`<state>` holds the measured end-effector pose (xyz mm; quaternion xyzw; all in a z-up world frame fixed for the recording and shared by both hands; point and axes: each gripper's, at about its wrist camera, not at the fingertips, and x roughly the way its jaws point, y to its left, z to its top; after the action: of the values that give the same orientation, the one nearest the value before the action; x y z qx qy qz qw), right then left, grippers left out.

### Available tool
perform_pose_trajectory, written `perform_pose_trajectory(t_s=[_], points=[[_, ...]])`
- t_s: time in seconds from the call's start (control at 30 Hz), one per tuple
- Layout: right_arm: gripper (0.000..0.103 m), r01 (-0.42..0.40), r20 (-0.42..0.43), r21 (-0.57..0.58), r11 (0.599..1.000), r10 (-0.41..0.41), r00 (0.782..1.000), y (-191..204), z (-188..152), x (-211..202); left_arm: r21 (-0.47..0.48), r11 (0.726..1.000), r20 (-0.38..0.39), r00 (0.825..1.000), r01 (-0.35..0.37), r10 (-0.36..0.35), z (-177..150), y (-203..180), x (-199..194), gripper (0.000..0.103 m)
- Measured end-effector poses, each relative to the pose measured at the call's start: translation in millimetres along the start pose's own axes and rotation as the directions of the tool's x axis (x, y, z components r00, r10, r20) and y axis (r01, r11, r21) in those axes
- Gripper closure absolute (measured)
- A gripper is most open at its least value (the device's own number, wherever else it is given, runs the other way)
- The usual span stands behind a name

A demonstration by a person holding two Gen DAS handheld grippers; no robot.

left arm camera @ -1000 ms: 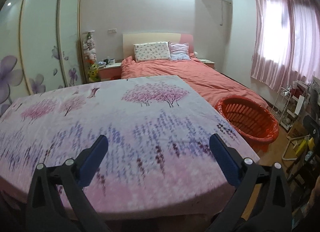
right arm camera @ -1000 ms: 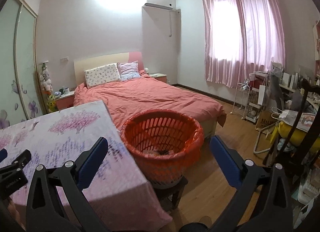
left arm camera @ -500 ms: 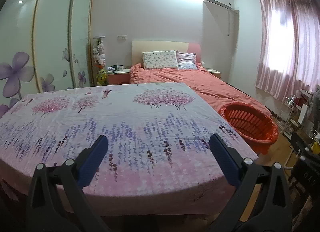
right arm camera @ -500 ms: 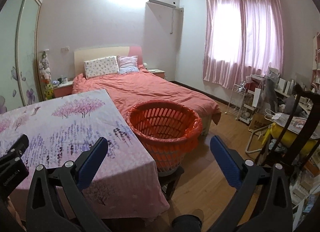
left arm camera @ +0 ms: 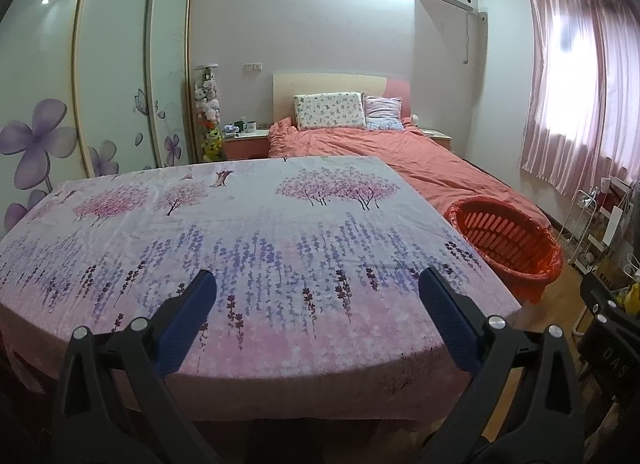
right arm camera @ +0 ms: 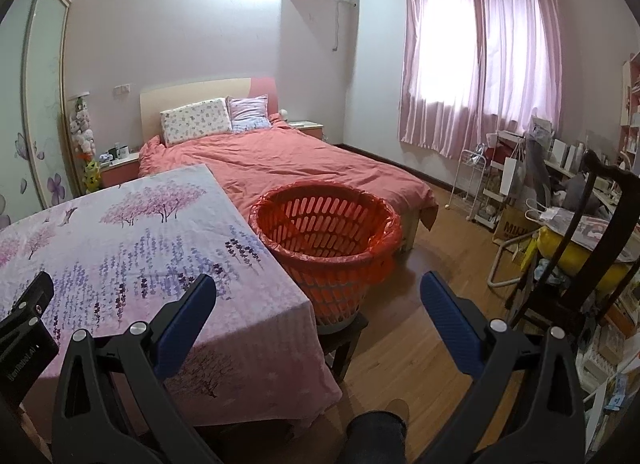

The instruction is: Collect trash

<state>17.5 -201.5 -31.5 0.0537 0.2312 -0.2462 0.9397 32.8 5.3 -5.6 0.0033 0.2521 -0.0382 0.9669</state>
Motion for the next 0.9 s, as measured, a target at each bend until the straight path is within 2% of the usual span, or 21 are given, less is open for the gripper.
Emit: perform_pose_trajectory(t_s=[0.37, 0.73, 0.9], points=[[0.002, -0.012, -0.013, 0.004, 1.000, 0.013, 1.000, -1.5, -0.2, -1.8, -0.012, 1.000, -0.031, 0.999, 0.017, -0.018, -1.3, -1.8, -1.3, 0.004], [0.002, -0.017, 0.007, 0.012, 1.000, 0.017, 1.000, -4.7, 2.7, -7.2, 0.017, 1.000, 0.025, 1.000, 0.007, -0.007, 2.5, -6.8, -17.0, 0.004], [0.002, -0.017, 0.015, 0.020, 1.000, 0.016, 1.000, -7.5, 4.3, -9.9, 0.027, 0.999, 0.038, 0.999, 0.026, -0.027, 5.5, -10.9, -22.4, 0.004]])
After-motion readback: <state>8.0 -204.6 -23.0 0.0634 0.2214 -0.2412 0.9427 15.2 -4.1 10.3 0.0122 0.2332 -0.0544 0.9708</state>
